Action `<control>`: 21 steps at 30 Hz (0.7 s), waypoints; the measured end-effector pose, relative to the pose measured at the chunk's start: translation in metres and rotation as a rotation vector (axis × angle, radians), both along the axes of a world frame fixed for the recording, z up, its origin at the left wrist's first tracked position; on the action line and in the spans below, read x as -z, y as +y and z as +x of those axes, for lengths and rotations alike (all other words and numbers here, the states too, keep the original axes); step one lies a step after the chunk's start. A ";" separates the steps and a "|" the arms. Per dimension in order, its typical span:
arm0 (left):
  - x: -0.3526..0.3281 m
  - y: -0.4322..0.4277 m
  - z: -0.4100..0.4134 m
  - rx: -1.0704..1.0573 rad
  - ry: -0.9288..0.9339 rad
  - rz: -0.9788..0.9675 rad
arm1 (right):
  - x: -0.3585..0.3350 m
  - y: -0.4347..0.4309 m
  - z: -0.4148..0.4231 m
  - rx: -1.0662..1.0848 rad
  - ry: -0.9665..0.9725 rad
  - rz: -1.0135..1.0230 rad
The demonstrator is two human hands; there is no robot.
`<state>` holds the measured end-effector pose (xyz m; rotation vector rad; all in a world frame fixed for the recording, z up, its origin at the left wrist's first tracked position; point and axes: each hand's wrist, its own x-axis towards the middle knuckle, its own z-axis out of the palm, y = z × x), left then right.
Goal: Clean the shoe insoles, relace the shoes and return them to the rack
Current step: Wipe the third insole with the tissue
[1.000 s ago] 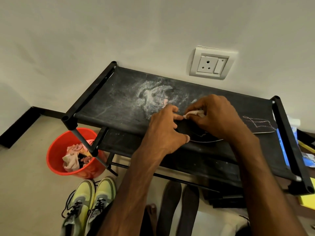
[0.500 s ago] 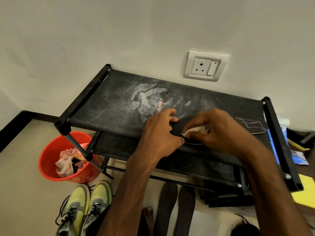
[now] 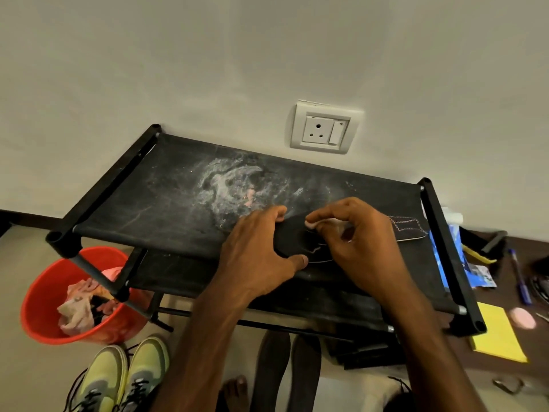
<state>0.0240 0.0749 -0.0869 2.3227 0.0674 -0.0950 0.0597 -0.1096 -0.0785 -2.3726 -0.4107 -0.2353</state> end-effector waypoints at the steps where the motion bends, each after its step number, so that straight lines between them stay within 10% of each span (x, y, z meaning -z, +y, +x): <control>1: 0.001 0.000 0.000 0.000 -0.001 0.006 | 0.000 0.001 0.000 -0.010 -0.006 0.011; 9: 0.003 -0.002 0.000 -0.006 -0.005 -0.005 | 0.003 0.012 0.009 -0.023 -0.050 0.142; 21: 0.004 -0.002 0.002 -0.022 -0.007 -0.043 | -0.010 0.013 0.016 -0.323 -0.028 -0.198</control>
